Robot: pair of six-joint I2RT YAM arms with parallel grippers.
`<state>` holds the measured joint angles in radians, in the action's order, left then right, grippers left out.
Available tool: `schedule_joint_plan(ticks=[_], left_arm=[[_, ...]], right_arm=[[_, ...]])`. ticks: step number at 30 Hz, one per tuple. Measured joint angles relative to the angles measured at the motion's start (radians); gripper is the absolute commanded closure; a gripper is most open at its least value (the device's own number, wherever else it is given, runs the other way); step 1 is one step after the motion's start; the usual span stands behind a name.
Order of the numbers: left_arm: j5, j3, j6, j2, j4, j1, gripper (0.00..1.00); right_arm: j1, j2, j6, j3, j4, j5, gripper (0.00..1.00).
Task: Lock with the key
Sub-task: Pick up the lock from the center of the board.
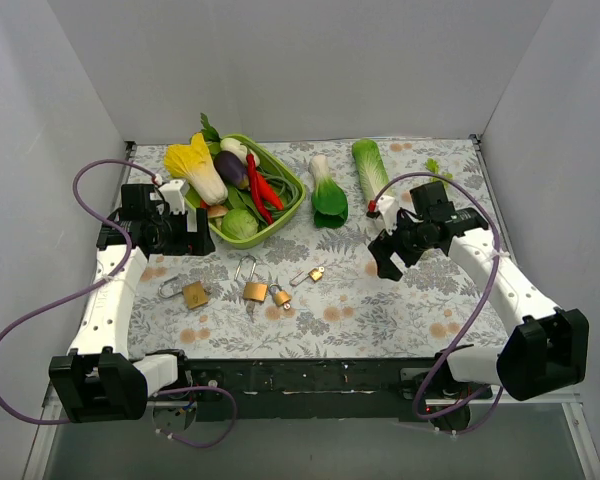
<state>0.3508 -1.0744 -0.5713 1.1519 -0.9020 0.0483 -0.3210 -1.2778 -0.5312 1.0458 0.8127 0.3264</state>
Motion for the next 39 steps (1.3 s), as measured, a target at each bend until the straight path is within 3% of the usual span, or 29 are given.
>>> schedule_joint_plan(ticks=[7, 12, 18, 25, 30, 39], left_arm=[[-0.04, -0.005, -0.114, -0.033, 0.072, -0.002, 0.02], [-0.008, -0.082, -0.085, -0.07, 0.073, -0.002, 0.02], [0.17, -0.112, -0.055, -0.065, 0.026, -0.002, 0.02], [0.352, -0.111, -0.039, -0.044, -0.031, 0.035, 0.02], [0.473, -0.11, -0.062, -0.03, -0.04, 0.078, 0.02], [0.523, -0.077, -0.114, -0.025, -0.016, 0.12, 0.02]], right_arm=[[-0.034, 0.023, -0.126, 0.051, 0.008, 0.08, 0.02], [-0.114, -0.125, -0.225, 0.24, 0.061, 0.098, 0.02], [-0.195, -0.32, -0.348, 0.356, 0.103, 0.112, 0.02], [-0.306, -0.423, -0.52, 0.412, 0.18, 0.19, 0.02], [-0.353, -0.475, -0.668, 0.416, 0.179, 0.227, 0.08], [-0.397, -0.537, -0.903, 0.381, 0.105, 0.169, 0.2]])
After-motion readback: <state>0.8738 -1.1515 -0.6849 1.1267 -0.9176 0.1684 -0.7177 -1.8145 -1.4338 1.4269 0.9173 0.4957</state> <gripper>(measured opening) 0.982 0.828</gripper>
